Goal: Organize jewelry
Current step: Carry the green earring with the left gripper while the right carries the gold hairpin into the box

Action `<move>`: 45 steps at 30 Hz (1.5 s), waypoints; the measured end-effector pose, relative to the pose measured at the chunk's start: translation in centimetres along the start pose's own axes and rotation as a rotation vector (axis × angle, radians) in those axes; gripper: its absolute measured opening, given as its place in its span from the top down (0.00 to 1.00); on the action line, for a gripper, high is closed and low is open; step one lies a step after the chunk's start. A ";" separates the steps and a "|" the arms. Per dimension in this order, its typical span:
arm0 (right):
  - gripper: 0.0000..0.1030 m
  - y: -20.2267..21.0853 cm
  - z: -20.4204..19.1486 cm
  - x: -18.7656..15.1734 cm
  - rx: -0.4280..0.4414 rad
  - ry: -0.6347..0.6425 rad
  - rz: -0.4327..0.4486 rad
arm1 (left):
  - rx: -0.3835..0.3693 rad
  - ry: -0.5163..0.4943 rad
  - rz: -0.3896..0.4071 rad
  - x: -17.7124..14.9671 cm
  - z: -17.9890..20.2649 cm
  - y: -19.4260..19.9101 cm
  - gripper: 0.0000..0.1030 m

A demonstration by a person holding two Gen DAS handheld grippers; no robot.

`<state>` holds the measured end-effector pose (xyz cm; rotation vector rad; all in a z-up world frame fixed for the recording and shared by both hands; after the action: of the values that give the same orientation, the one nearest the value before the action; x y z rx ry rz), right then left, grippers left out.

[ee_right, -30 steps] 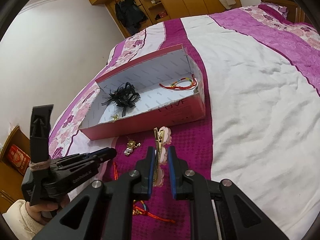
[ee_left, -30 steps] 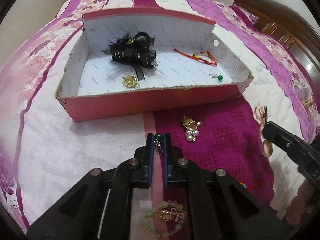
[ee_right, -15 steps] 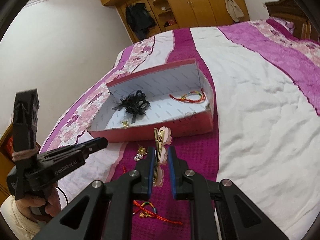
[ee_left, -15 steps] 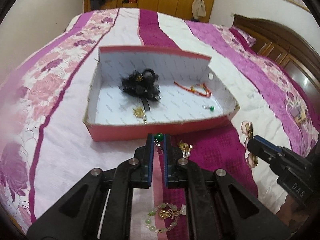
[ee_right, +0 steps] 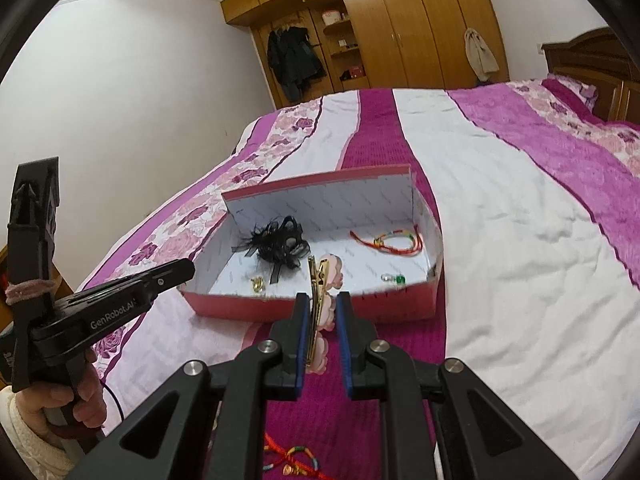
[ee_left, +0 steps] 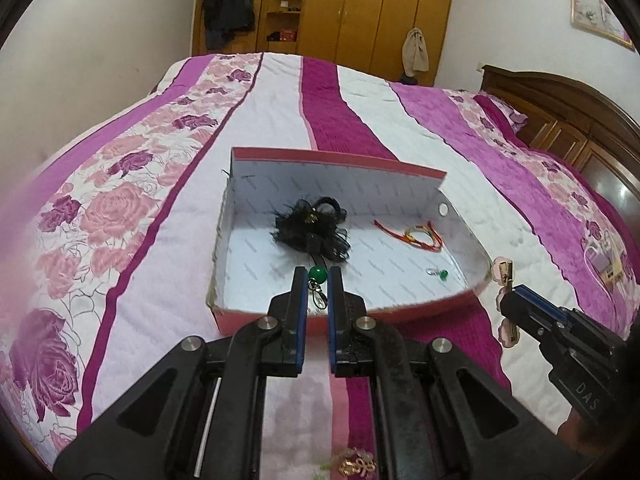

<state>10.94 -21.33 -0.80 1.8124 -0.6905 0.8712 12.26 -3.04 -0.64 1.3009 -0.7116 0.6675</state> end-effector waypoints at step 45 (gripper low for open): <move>0.84 -11.2 4.8 3.1 -0.112 0.000 -0.110 | 0.120 0.035 -0.030 2.0 -1.4 -9.2 0.63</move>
<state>22.65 -21.93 -5.40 1.7328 -0.6217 0.7454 20.82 -2.93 -4.82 1.4042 -0.6305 0.7157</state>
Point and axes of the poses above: each gripper's, at about its wrist camera, not at the fingertips, and y roughly against the way its jaws point, z to its right, x to its top, the point moved 3 cm from there along -y, roughly the way its jaws point, and after that the axes turned 2 degrees about x, right-handed, at the moved point
